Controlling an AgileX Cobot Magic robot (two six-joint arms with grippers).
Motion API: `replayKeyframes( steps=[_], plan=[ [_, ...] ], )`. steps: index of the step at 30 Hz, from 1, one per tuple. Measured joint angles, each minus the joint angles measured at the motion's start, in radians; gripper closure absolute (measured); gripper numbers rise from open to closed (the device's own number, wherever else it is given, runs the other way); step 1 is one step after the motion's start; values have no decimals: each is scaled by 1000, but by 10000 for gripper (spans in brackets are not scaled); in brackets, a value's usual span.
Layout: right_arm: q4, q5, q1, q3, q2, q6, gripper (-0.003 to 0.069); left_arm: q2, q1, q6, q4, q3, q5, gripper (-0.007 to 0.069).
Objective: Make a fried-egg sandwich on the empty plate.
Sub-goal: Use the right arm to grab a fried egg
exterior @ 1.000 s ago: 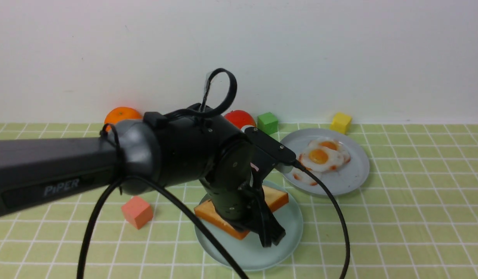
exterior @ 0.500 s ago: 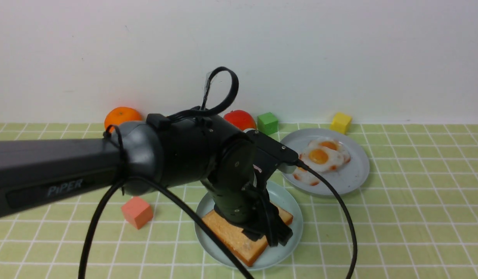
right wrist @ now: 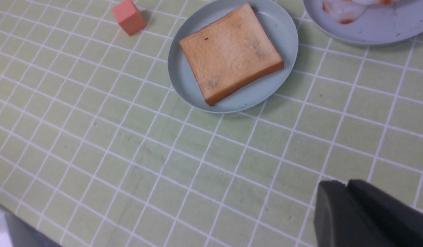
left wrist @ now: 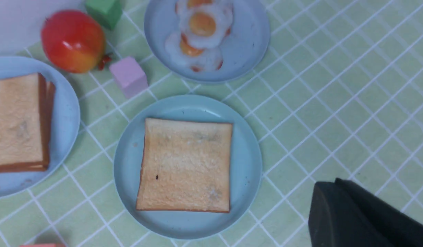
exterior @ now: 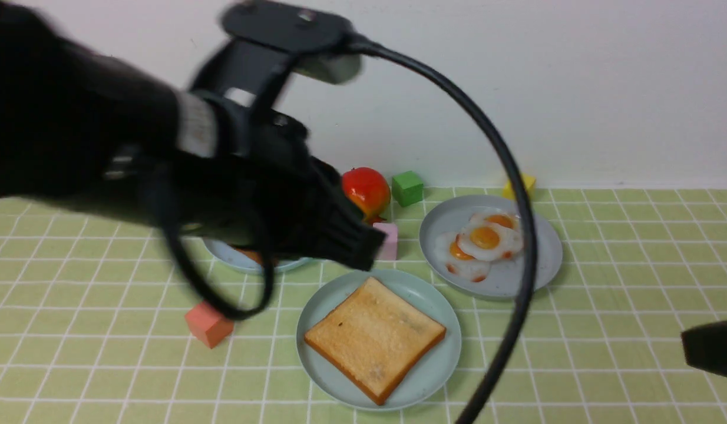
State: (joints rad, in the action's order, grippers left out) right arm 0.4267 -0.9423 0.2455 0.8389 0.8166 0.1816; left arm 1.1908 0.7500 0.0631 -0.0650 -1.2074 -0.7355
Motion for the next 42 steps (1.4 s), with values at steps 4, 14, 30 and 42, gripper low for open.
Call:
replayKeyframes(
  steps=[4,14,30,42],
  plan=[
    [-1,133,0,2,177,-91,554,-279,0,0,-29,189,17,638],
    [45,290,-40,151,625,-202,384,-822,0,0,-36,620,270,638],
    [482,276,-236,506,1169,35,305,-835,0,0,-43,661,389,638],
    [549,277,-236,583,1297,54,304,-828,0,0,-40,661,389,638]
  ],
)
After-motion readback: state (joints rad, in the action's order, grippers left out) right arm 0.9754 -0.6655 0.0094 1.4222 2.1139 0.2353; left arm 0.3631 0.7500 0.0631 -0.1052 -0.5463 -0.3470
